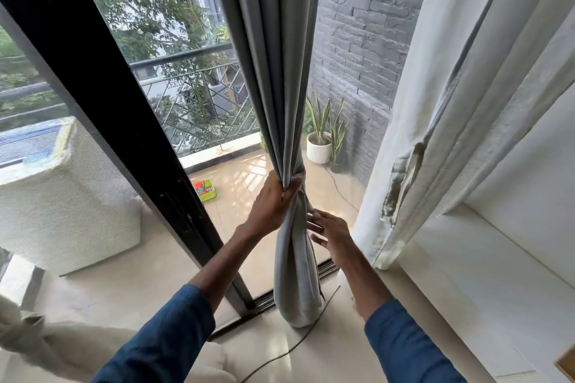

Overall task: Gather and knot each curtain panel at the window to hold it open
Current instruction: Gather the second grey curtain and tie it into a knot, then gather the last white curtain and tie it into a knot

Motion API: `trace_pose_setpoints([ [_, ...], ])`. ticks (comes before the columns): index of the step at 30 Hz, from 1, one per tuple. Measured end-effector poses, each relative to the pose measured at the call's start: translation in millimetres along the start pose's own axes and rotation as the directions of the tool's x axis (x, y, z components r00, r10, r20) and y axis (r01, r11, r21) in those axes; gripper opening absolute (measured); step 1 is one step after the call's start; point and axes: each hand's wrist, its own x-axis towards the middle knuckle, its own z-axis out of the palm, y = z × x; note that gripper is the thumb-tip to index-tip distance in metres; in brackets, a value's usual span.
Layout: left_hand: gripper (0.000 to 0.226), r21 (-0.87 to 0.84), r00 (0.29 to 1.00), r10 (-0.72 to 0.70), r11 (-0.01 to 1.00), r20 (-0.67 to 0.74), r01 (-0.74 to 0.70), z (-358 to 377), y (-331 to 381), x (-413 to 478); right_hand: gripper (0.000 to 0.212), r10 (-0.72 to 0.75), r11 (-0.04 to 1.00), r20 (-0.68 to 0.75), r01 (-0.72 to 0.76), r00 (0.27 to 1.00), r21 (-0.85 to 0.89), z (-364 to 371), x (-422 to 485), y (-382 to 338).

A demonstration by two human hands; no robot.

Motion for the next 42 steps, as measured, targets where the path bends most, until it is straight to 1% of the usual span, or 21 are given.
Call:
trace_pose_setpoints([
  [2, 0.056, 0.126, 0.990, -0.138, 0.983, 0.022, 0.134, 4, 1, -7, 0.027, -0.016, 1.000, -0.002, 0.016, 1.000, 0.017, -3, -1, -3],
  [3, 0.056, 0.243, 0.972, -0.227, 0.947, 0.052, 0.209, 8, -3, -11, 0.028, -0.022, 0.999, -0.009, 0.022, 1.000, 0.025, -4, -2, -4],
  [4, 0.053, 0.357, 0.948, -0.304, 0.899, 0.092, 0.254, 12, -8, -16, 0.027, -0.023, 0.999, -0.019, 0.024, 1.000, 0.023, -5, -4, -5],
  [5, 0.049, 0.437, 0.918, -0.373, 0.854, 0.134, 0.284, 14, -8, -21, 0.026, -0.020, 1.000, -0.036, 0.021, 0.999, 0.013, -6, -6, -5],
  [7, 0.049, 0.486, 0.871, -0.453, 0.815, 0.191, 0.317, 19, -9, -32, 0.023, -0.007, 1.000, -0.082, 0.006, 0.997, -0.012, -6, -10, -6],
  [8, 0.047, 0.506, 0.861, -0.461, 0.806, 0.213, 0.307, 23, -9, -36, 0.022, -0.006, 1.000, -0.112, 0.005, 0.994, -0.014, -7, -12, -6],
  [10, 0.036, 0.552, 0.849, -0.458, 0.794, 0.263, 0.257, 32, -10, -44, 0.021, -0.020, 1.000, -0.169, 0.018, 0.985, -0.017, -10, -17, -5],
  [14, 0.029, 0.491, 0.826, -0.391, 0.855, 0.405, 0.164, 61, -5, -43, 0.018, -0.051, 0.999, -0.241, 0.048, 0.969, -0.017, -22, -31, -7],
  [18, 0.027, 0.393, 0.868, -0.250, 0.917, 0.429, 0.070, 86, 14, -25, 0.020, -0.125, 0.992, -0.304, 0.119, 0.944, -0.041, -38, -49, -21],
  [21, 0.033, 0.319, 0.898, -0.135, 0.948, 0.418, -0.007, 97, 35, -4, 0.020, -0.191, 0.982, -0.343, 0.179, 0.920, -0.068, -53, -64, -44],
  [24, 0.032, 0.251, 0.931, -0.026, 0.965, 0.363, -0.071, 101, 61, 17, 0.019, -0.266, 0.964, -0.358, 0.242, 0.895, -0.110, -66, -73, -72],
  [27, 0.025, 0.193, 0.964, 0.098, 0.970, 0.246, -0.148, 101, 93, 39, 0.020, -0.348, 0.937, -0.346, 0.313, 0.871, -0.155, -78, -81, -106],
  [31, 0.022, 0.134, 0.962, 0.258, 0.954, 0.089, -0.268, 108, 145, 68, 0.020, -0.483, 0.872, -0.299, 0.419, 0.823, -0.254, -97, -91, -164],
  [35, 0.026, 0.106, 0.906, 0.411, 0.910, -0.103, -0.401, 119, 197, 100, 0.019, -0.595, 0.788, -0.202, 0.516, 0.778, -0.336, -121, -99, -229],
  [39, 0.028, 0.125, 0.852, 0.435, 0.901, -0.293, -0.416, 124, 263, 133, 0.018, -0.696, 0.674, -0.081, 0.610, 0.714, -0.418, -147, -106, -299],
  [42, 0.034, 0.189, 0.772, 0.490, 0.871, -0.404, -0.454, 124, 311, 161, 0.019, -0.759, 0.572, -0.003, 0.665, 0.651, -0.480, -160, -113, -360],
])
